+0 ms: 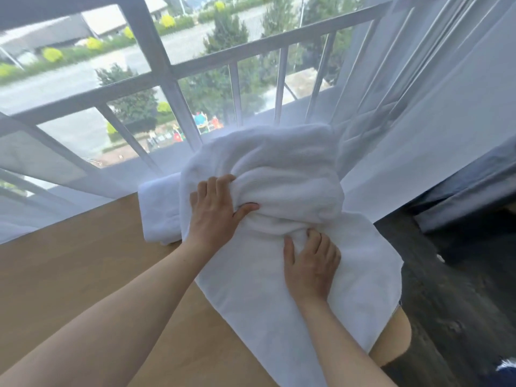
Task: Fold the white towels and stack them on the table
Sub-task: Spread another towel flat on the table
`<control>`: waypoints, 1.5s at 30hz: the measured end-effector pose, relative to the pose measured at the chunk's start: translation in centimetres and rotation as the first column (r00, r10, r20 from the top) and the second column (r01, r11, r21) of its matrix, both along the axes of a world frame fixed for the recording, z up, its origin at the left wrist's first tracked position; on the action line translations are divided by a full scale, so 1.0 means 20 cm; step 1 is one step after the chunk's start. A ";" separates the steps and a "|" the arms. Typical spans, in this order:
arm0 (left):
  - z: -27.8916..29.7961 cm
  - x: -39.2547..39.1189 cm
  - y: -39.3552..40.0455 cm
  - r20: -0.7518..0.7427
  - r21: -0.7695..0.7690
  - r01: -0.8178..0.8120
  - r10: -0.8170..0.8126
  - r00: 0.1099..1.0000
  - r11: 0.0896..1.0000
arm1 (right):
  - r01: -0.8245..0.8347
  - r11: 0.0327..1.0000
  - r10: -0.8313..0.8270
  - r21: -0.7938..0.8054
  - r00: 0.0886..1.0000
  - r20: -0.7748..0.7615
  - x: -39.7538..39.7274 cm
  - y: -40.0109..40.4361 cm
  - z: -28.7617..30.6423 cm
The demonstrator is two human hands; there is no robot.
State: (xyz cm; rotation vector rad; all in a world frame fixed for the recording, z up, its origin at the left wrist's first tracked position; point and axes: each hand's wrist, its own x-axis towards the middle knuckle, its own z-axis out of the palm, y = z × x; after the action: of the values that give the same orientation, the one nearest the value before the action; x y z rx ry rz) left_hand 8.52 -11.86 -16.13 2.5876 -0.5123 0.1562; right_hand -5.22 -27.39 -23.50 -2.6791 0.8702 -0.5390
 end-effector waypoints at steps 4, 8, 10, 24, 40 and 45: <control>0.03 0.00 0.02 0.041 0.012 0.040 -0.040 0.998 0.999 | -0.020 1.000 0.021 -0.024 0.999 0.040 0.00 -0.01 -0.03; 0.10 -0.01 0.02 0.096 0.020 0.057 -0.058 0.994 0.998 | -0.046 0.999 0.046 -0.004 0.996 0.070 0.01 -0.03 0.01; 0.16 -0.03 0.02 0.160 0.021 0.068 -0.070 0.985 0.997 | -0.061 0.998 0.059 0.020 0.995 0.085 0.01 -0.05 0.05; 0.66 -0.21 0.18 0.468 -0.122 0.088 -0.021 0.883 0.989 | -0.079 0.997 0.060 0.023 0.887 0.458 -0.07 0.05 0.51; 0.75 -0.90 1.90 0.590 -0.200 -0.359 0.404 0.699 0.912 | -0.573 0.816 0.537 -0.081 0.696 0.477 -0.36 1.56 0.81; 0.46 -1.30 2.57 0.469 -0.110 -0.603 0.576 0.669 0.790 | -0.782 0.623 0.748 0.019 0.603 0.277 -0.49 2.19 0.61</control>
State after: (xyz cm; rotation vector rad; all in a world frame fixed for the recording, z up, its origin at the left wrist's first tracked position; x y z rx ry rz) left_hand -17.56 39.55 -6.94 2.6650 0.2092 1.0475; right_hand -14.93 16.49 -11.34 -2.4460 -0.3502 -0.5294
